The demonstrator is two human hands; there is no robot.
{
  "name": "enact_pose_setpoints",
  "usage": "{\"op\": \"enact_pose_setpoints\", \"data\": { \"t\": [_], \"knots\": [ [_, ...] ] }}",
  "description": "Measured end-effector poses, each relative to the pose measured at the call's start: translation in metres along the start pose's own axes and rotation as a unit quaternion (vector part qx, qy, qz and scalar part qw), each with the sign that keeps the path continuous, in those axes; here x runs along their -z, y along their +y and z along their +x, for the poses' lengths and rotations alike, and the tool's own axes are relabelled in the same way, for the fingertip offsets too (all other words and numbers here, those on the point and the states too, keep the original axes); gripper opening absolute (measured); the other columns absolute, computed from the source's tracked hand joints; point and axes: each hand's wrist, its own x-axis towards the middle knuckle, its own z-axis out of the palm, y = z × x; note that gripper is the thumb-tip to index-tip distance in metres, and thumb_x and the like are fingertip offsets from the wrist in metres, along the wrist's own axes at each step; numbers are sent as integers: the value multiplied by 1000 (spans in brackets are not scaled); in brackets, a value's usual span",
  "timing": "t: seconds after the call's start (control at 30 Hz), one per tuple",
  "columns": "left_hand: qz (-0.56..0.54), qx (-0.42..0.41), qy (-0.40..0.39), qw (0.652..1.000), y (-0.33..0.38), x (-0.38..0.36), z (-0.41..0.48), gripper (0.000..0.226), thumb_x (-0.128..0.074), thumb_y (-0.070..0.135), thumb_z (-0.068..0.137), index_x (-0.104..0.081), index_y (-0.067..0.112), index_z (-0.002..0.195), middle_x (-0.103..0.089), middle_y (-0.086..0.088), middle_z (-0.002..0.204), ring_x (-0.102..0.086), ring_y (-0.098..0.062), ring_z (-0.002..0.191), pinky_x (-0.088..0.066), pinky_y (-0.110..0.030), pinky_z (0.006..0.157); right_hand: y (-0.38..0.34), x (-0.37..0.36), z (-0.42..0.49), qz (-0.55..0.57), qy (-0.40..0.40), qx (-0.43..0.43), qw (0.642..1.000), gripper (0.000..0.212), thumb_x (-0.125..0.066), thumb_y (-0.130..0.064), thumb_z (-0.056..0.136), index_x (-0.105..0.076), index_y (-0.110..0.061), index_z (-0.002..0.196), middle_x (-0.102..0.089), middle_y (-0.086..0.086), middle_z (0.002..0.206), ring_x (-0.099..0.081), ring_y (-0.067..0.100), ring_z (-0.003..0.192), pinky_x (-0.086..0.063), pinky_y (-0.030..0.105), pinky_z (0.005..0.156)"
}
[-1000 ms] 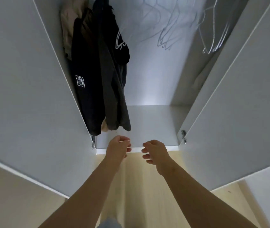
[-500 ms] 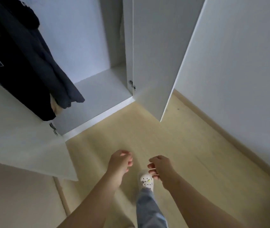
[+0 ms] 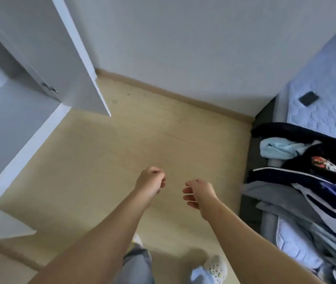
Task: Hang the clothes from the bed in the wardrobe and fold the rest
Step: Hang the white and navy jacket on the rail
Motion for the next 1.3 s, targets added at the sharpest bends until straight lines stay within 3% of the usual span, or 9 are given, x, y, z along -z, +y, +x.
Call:
{"op": "enact_pose_setpoints", "data": {
  "t": [0.2, 0.4, 0.53, 0.67, 0.83, 1.1, 1.3],
  "knots": [
    [78, 1, -83, 993, -8, -180, -44, 22, -51, 12, 91, -53, 21, 71, -56, 3, 66, -55, -10, 59, -36, -22, 53, 69, 170, -1, 81, 68, -39, 994, 15, -47, -13, 92, -52, -15, 78, -57, 2, 69, -51, 14, 52, -40, 23, 52],
    [160, -5, -171, 972, -4, -314, -81, 22, -50, 12, 91, -53, 22, 72, -57, 4, 68, -52, -10, 58, -34, -21, 50, 110, 294, 4, 166, 137, -64, 974, 15, -45, -11, 90, -49, -15, 76, -55, 2, 68, -49, 15, 51, -36, 20, 50],
    [208, -8, -216, 954, 14, -377, -83, 21, -46, 10, 93, -50, 19, 74, -54, 2, 68, -49, -9, 56, -32, -22, 49, 122, 344, 13, 238, 166, -79, 954, 19, -44, -6, 90, -49, -14, 73, -51, 4, 65, -46, 17, 52, -34, 21, 50],
    [257, -9, -267, 929, 33, -445, -74, 20, -44, 10, 93, -49, 18, 76, -52, 2, 67, -47, -9, 54, -32, -19, 48, 131, 398, 20, 305, 215, -95, 923, 12, -43, -5, 92, -49, -8, 83, -50, 7, 66, -44, 18, 52, -34, 17, 43],
    [319, -43, -301, 897, 60, -517, -59, 19, -45, 14, 91, -51, 20, 74, -56, 3, 69, -51, -10, 57, -35, -21, 50, 131, 460, 31, 334, 273, -114, 895, 10, -47, -10, 92, -53, -10, 84, -55, 7, 71, -51, 17, 55, -38, 23, 52],
    [398, -80, -322, 855, 65, -610, -65, 19, -44, 15, 90, -52, 19, 73, -56, 3, 70, -52, -11, 58, -36, -20, 48, 150, 539, 48, 401, 294, -114, 860, 9, -46, -5, 91, -50, -7, 83, -51, 8, 67, -42, 16, 47, -30, 19, 42],
    [424, -68, -307, 849, 34, -692, -82, 18, -43, 16, 90, -52, 19, 75, -58, 0, 75, -52, -14, 63, -38, -23, 54, 193, 617, 69, 403, 273, -121, 865, 12, -44, -4, 89, -46, -8, 78, -48, 7, 66, -40, 16, 46, -27, 20, 42]
  ]
}}
